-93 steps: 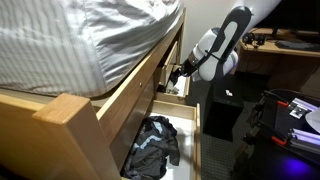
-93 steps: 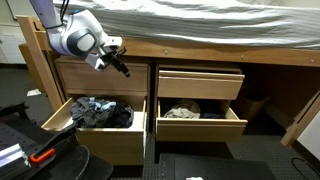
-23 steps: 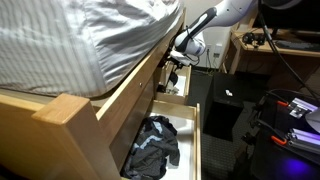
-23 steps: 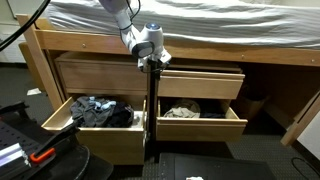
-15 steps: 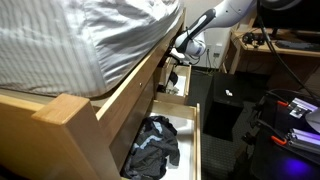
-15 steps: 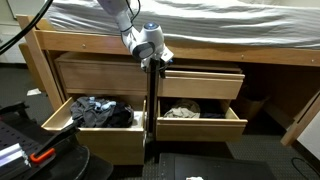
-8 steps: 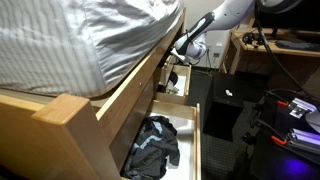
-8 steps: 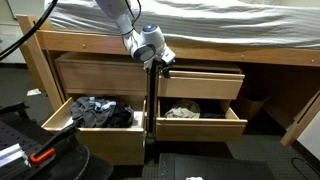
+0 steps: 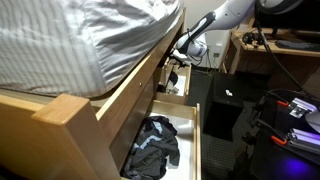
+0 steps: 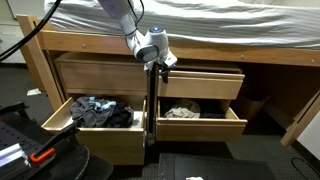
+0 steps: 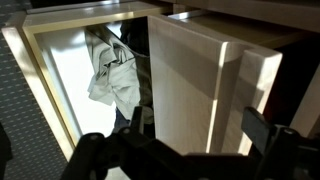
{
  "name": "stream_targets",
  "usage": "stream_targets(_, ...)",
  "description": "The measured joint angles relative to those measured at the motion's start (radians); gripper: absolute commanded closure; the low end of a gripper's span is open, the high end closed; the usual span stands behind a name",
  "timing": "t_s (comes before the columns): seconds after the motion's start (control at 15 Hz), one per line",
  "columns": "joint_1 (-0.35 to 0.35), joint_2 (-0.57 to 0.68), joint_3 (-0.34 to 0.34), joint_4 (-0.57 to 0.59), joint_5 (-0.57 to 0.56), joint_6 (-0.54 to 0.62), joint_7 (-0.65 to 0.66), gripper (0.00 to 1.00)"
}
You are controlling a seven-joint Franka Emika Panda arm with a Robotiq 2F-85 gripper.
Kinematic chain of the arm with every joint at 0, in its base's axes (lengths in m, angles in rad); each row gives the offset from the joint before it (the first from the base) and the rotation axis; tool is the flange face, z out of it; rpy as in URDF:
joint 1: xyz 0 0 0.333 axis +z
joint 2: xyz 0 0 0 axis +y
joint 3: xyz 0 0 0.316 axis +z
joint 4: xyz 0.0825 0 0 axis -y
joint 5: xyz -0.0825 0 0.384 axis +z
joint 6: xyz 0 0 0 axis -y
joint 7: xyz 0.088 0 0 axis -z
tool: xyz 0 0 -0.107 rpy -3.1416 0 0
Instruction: Open the top right drawer
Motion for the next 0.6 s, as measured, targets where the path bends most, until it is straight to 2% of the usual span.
stream_targets(0.27,0.0,0.0,0.005,0.0,0.0,0.001,0.0,0.0)
stream_targets(0.33,-0.014,0.0,0.03,0.002,0.0,0.001,-0.016,0.0)
stream_targets(0.53,-0.127,-0.001,0.21,0.014,0.002,0.017,-0.151,0.0)
stream_targets(0.6,-0.158,0.003,0.249,0.012,0.001,0.017,-0.191,0.0)
